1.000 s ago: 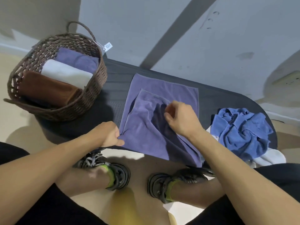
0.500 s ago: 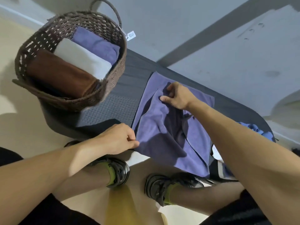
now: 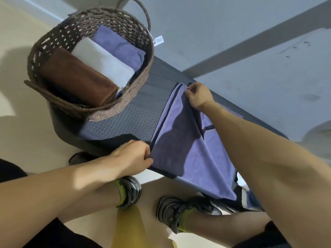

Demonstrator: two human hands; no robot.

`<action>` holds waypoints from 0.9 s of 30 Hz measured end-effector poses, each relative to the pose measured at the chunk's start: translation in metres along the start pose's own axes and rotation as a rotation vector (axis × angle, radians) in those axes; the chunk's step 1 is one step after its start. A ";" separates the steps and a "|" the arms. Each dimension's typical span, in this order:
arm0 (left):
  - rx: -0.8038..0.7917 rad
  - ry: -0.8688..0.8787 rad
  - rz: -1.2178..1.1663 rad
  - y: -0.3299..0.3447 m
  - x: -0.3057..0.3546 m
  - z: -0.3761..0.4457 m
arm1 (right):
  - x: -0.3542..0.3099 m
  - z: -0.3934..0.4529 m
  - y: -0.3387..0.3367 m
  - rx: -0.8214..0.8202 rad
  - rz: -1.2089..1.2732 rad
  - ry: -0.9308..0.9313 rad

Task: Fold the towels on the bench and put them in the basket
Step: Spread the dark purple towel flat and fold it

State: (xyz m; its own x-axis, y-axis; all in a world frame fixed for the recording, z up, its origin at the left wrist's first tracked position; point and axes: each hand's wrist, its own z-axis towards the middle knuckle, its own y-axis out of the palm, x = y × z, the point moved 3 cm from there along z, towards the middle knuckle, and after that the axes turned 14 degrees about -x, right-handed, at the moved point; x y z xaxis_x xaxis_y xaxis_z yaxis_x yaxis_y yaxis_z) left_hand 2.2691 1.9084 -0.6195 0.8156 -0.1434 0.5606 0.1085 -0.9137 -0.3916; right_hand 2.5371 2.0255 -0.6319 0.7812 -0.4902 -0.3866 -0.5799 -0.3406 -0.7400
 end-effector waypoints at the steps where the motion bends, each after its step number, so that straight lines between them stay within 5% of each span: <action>1: 0.001 0.000 0.013 0.000 -0.001 0.000 | 0.000 0.003 0.002 0.013 0.009 0.011; 11: 0.018 -0.164 0.149 -0.020 -0.003 -0.002 | -0.006 0.014 -0.001 -0.026 -0.044 0.088; 15: 0.006 -0.228 0.140 -0.028 -0.007 -0.002 | -0.019 0.011 -0.004 0.039 -0.095 -0.040; 27: 0.022 -0.093 -0.124 -0.034 -0.007 -0.005 | -0.038 0.013 -0.013 -0.030 -0.062 -0.196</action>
State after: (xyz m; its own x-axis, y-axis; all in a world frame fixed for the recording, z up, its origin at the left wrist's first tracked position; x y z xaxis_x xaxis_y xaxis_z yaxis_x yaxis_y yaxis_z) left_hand 2.2572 1.9382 -0.6064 0.8443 0.0073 0.5358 0.2235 -0.9136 -0.3398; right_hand 2.5177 2.0587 -0.6148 0.8439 -0.3032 -0.4426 -0.5337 -0.3909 -0.7499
